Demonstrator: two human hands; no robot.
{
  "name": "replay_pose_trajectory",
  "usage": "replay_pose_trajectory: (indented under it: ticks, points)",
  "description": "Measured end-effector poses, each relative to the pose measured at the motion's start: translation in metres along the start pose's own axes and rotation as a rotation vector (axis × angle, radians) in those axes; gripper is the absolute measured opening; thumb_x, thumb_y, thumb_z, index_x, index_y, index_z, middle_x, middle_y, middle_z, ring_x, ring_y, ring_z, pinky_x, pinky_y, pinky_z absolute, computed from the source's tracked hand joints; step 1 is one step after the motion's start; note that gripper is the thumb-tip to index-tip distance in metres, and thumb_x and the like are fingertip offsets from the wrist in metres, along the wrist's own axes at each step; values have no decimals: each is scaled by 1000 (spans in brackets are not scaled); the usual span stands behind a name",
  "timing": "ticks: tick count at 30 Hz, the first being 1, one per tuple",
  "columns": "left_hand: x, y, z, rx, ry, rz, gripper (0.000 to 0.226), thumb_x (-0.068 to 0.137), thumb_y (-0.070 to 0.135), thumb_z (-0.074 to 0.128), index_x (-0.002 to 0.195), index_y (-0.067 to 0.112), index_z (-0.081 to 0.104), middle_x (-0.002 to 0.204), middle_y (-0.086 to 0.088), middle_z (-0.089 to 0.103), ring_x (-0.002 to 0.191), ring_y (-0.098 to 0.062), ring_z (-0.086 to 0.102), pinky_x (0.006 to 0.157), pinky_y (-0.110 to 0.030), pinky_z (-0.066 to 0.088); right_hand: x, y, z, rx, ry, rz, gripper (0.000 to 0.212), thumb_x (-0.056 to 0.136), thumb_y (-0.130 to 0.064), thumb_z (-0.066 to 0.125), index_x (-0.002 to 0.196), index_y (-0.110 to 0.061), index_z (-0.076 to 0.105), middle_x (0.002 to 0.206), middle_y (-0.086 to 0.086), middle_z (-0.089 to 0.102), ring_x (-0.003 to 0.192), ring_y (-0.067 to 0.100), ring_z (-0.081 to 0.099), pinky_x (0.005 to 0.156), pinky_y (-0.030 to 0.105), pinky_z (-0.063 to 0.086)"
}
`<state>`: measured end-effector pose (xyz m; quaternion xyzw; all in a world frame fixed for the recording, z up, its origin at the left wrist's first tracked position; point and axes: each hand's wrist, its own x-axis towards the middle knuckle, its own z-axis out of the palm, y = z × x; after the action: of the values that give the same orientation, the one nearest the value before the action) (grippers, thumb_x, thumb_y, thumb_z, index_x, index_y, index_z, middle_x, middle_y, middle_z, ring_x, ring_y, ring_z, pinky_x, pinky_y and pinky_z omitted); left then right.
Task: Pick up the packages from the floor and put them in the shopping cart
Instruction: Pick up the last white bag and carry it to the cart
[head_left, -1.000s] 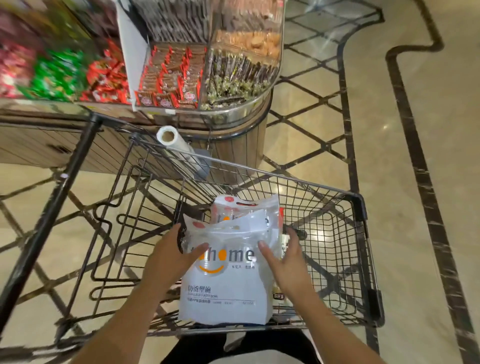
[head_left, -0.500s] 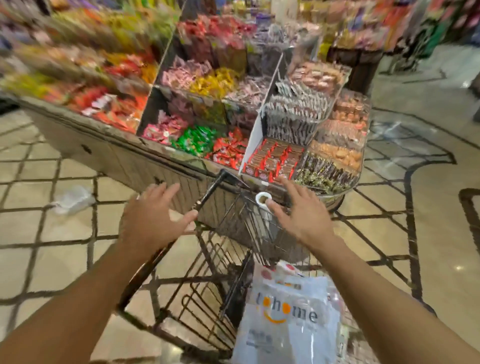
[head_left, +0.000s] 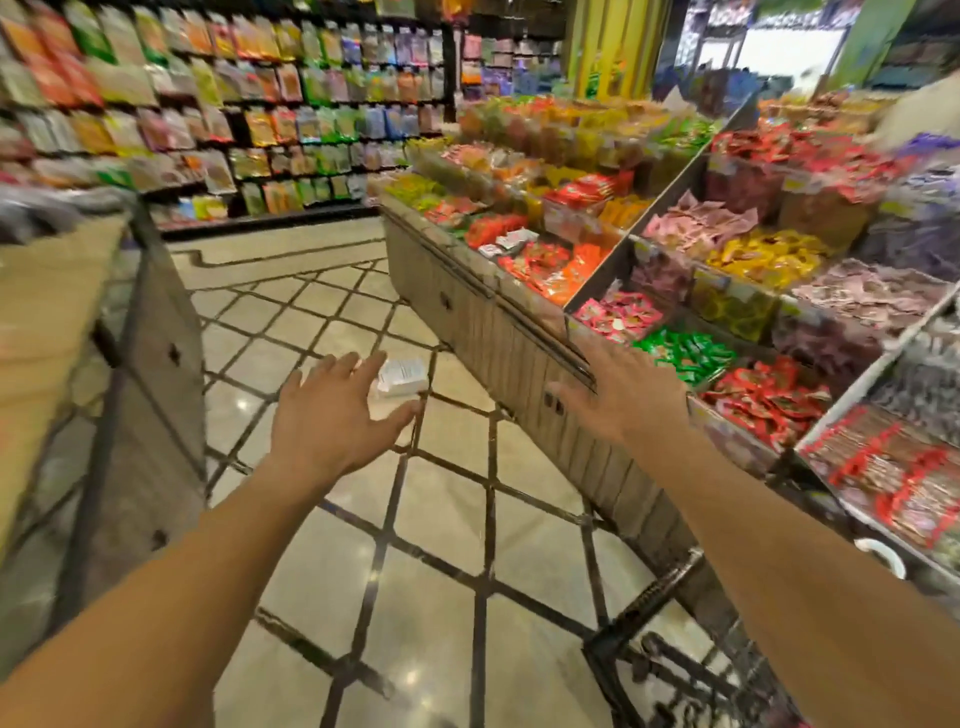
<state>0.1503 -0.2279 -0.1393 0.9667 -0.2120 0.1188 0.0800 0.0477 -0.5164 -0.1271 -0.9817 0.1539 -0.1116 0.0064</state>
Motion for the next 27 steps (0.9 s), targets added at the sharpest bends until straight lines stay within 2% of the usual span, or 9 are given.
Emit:
replay_pose_trajectory:
  ticks: [3, 6, 9, 12, 18, 27]
  points:
    - [15, -55, -4, 13, 8, -57, 84, 93, 78, 42, 161, 29, 36, 163, -5, 45, 153, -29, 35, 121, -57, 30, 40, -49, 8, -25, -15, -69, 80, 96, -77, 26, 159, -27, 32, 160, 9, 44, 145, 35, 44, 110, 53, 42]
    - [38, -92, 0, 42, -6, -112, 84, 93, 80, 37, 161, 31, 36, 163, -5, 45, 152, -29, 36, 122, -56, 29, 81, -86, 21, 0, -21, -125, 91, 89, -82, 17, 160, -27, 31, 159, 10, 45, 145, 36, 43, 109, 56, 45]
    - [66, -121, 17, 56, -30, -141, 86, 91, 82, 35, 160, 31, 37, 161, -5, 47, 151, -29, 38, 121, -56, 31, 126, -117, 40, 40, -15, -136, 84, 94, -80, 31, 161, -29, 29, 160, 8, 44, 147, 35, 40, 105, 57, 45]
    - [104, -143, 38, 60, -29, -143, 84, 93, 81, 38, 160, 30, 39, 160, -5, 48, 150, -30, 38, 121, -57, 30, 178, -144, 66, 83, -4, -146, 86, 93, -83, 33, 162, -32, 27, 164, 5, 39, 147, 34, 39, 107, 56, 42]
    - [224, -180, 71, 66, -64, -158, 86, 94, 81, 35, 163, 30, 34, 163, -4, 45, 153, -28, 36, 123, -57, 27, 302, -174, 113, 140, -45, -179, 87, 92, -84, 32, 162, -33, 24, 164, 2, 37, 148, 33, 37, 106, 55, 43]
    - [398, -228, 105, 63, -46, -184, 83, 94, 79, 38, 158, 26, 44, 153, -6, 57, 143, -30, 48, 114, -56, 41, 483, -195, 149, 153, -87, -205, 85, 92, -82, 31, 161, -33, 25, 160, 2, 41, 142, 36, 41, 104, 51, 43]
